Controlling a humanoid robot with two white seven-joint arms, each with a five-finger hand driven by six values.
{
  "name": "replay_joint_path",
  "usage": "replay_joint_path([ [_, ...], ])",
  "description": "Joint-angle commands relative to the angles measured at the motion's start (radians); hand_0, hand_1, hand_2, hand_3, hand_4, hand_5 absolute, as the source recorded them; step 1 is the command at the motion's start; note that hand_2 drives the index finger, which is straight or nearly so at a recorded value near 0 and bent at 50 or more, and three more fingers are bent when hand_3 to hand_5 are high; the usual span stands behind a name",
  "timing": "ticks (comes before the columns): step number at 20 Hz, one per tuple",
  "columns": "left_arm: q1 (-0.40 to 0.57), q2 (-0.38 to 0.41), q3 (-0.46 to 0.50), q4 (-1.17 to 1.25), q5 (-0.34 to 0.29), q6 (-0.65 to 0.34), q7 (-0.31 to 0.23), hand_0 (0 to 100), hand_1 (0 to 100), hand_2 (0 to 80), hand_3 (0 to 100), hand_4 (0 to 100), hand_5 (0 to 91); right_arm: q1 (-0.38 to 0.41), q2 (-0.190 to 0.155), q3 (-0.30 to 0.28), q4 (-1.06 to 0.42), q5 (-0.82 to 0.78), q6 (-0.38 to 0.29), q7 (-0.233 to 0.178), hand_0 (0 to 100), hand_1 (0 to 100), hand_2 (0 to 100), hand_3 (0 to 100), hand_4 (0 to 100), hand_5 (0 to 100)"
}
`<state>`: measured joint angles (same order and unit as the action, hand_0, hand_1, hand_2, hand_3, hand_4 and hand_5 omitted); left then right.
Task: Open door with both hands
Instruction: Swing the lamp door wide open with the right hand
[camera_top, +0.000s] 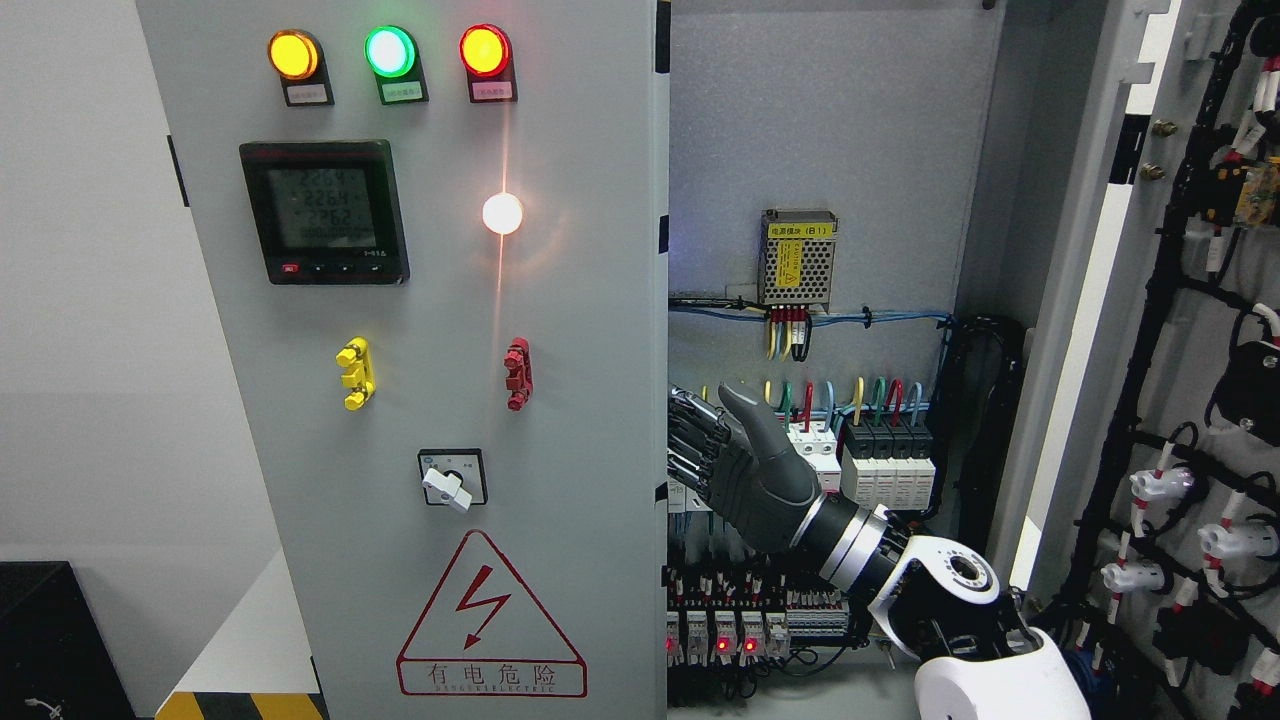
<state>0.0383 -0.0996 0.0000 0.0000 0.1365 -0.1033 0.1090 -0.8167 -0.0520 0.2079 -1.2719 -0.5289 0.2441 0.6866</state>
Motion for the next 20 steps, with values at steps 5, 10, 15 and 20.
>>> replay_joint_path([
  [5, 0.0, 0.0, -0.032, -0.008, 0.0, 0.0, 0.0, 0, 0, 0.0, 0, 0, 0.0, -0.012, 0.0, 0.018, 0.005, 0.0, -0.005, 0.001, 19, 0, 0, 0, 0, 0],
  [10, 0.0, 0.0, -0.032, -0.008, 0.0, 0.0, 0.0, 0, 0, 0.0, 0, 0, 0.0, -0.019, 0.001, 0.016, 0.011, 0.0, -0.006, 0.001, 19, 0, 0, 0, 0, 0],
  [15, 0.0, 0.0, -0.032, -0.008, 0.0, 0.0, 0.0, 0, 0, 0.0, 0, 0, 0.0, -0.016, 0.0, 0.007, 0.006, -0.002, -0.008, 0.001, 19, 0, 0, 0, 0, 0],
  [20, 0.0, 0.0, -0.032, -0.008, 0.0, 0.0, 0.0, 0, 0, 0.0, 0, 0, 0.0, 0.005, -0.002, 0.018, -0.017, -0.048, -0.009, 0.001, 19, 0, 0, 0, 0, 0],
])
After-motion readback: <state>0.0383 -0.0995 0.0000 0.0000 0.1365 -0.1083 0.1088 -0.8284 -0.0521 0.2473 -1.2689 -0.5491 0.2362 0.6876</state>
